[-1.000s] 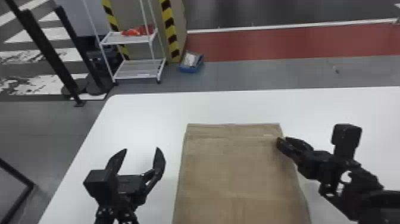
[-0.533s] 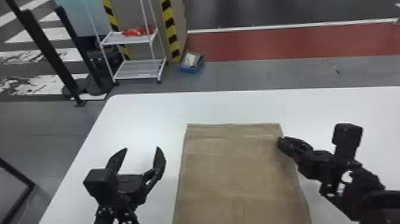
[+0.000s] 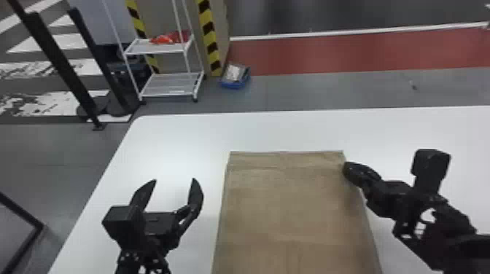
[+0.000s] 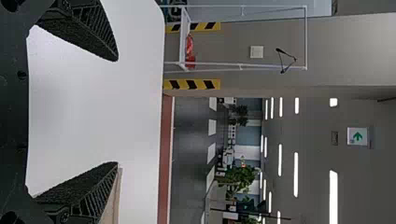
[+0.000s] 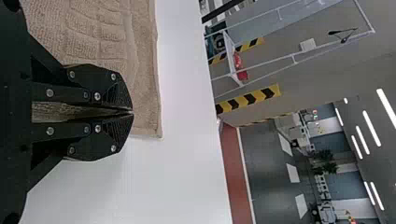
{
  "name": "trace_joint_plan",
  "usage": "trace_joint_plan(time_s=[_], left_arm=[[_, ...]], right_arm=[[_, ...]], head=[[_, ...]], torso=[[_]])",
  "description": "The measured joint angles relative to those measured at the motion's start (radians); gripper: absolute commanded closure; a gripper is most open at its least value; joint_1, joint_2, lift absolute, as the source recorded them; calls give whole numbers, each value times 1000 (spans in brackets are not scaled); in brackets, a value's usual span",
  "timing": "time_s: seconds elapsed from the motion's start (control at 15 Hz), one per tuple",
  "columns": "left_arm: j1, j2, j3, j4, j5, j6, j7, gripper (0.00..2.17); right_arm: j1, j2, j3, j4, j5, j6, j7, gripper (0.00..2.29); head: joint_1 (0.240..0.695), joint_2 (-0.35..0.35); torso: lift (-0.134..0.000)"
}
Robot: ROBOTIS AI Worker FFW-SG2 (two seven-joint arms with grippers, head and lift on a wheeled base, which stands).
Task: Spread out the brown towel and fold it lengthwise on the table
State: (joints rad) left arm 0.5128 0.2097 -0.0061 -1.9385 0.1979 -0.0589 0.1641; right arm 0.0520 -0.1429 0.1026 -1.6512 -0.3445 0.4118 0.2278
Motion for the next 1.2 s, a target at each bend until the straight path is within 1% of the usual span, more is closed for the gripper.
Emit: trace_joint_plan(time_s=[0.2, 0.33, 0.53, 0.67, 0.73, 0.93, 1.13, 1.2], left_arm=[[1, -1, 0, -2, 0, 0, 0, 87], [1, -1, 4, -3, 0, 0, 0, 87], [11, -2, 40, -14, 10, -2, -2, 87], [18, -7, 78, -24, 24, -6, -7, 87], [22, -9, 106, -30, 38, -8, -8, 87], [34, -16, 191, -58, 80, -9, -13, 87], [42, -22, 232, -72, 92, -9, -14, 87], [44, -23, 237, -72, 95, -9, -14, 87]], right_arm=[[38, -1, -1, -76, -5, -36, 20, 1021], [64, -1, 9, -133, -11, -43, 36, 1021], [85, -1, 67, -198, -13, -46, 74, 1021], [86, -2, 121, -215, -13, -78, 101, 1018], [85, -3, 151, -221, -12, -100, 107, 1018], [42, -1, 260, -216, 4, -122, 106, 1018], [-31, 6, 378, -140, 25, -121, 96, 1018], [-54, 14, 412, -107, 38, -121, 94, 1018]], head=[[695, 172], [695, 192], [695, 257], [695, 305], [695, 350], [695, 350], [695, 350], [695, 350]], torso=[[-125], [-125], [-125], [-125], [-125], [-125], [-125], [-125]])
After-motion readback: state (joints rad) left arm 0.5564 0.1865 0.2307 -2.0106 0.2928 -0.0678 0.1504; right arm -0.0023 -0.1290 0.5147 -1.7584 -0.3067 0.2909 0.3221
